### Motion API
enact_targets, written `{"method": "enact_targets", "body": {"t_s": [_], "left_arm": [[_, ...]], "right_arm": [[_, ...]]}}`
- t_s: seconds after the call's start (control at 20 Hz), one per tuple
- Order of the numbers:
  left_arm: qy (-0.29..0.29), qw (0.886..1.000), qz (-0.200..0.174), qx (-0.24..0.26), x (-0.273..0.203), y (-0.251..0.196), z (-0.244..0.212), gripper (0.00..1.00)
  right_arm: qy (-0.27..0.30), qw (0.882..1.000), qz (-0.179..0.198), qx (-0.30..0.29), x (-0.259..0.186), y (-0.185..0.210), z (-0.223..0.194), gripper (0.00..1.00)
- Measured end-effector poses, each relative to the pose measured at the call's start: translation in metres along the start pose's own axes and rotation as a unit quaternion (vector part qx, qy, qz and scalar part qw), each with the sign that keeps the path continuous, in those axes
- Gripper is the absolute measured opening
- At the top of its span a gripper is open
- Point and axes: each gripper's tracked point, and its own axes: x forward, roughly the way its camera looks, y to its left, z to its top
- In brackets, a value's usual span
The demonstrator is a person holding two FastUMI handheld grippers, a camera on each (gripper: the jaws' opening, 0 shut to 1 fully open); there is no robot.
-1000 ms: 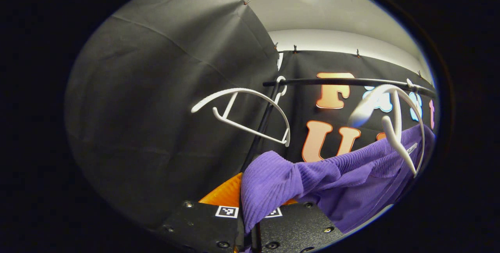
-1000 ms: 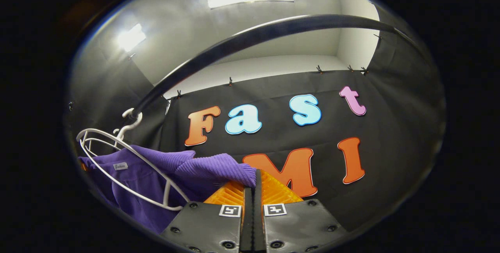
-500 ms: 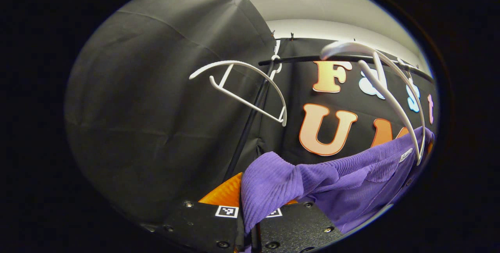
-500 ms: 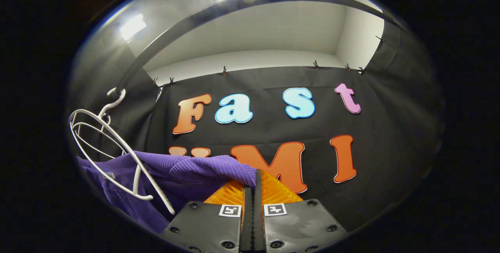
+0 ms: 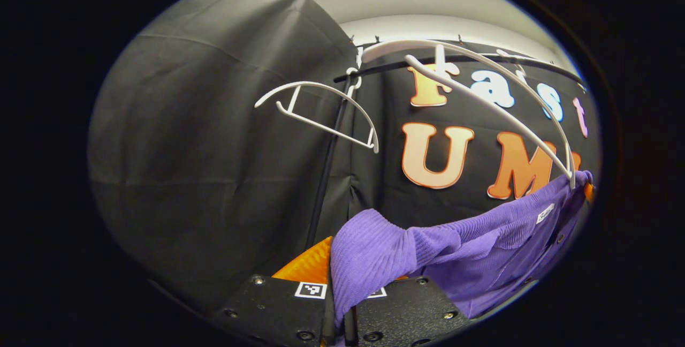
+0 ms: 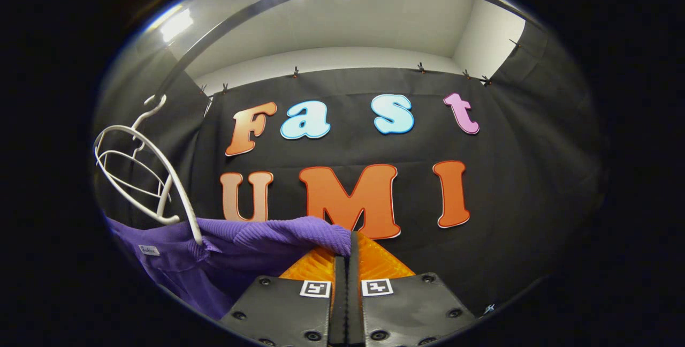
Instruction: Grasp the clothes on the hanger with both hands and then place them into the laundry hamper below.
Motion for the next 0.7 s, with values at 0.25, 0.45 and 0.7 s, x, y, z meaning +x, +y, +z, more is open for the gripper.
{"method": "enact_targets", "body": {"t_s": [0.25, 0.45, 0.7], "left_arm": [[0.027, 0.999, -0.008, 0.028, -0.034, -0.003, -0.025, 0.08], [0.035, 0.998, -0.035, 0.039, -0.046, -0.024, -0.034, 0.08], [0.063, 0.994, -0.083, 0.016, -0.048, -0.066, -0.054, 0.08]], "right_arm": [[0.036, 0.999, 0.017, -0.017, -0.03, -0.002, -0.017, 0.07], [0.059, 0.996, 0.062, -0.025, -0.047, 0.024, -0.021, 0.08], [0.089, 0.987, 0.133, -0.022, -0.074, 0.082, -0.038, 0.08]]}}
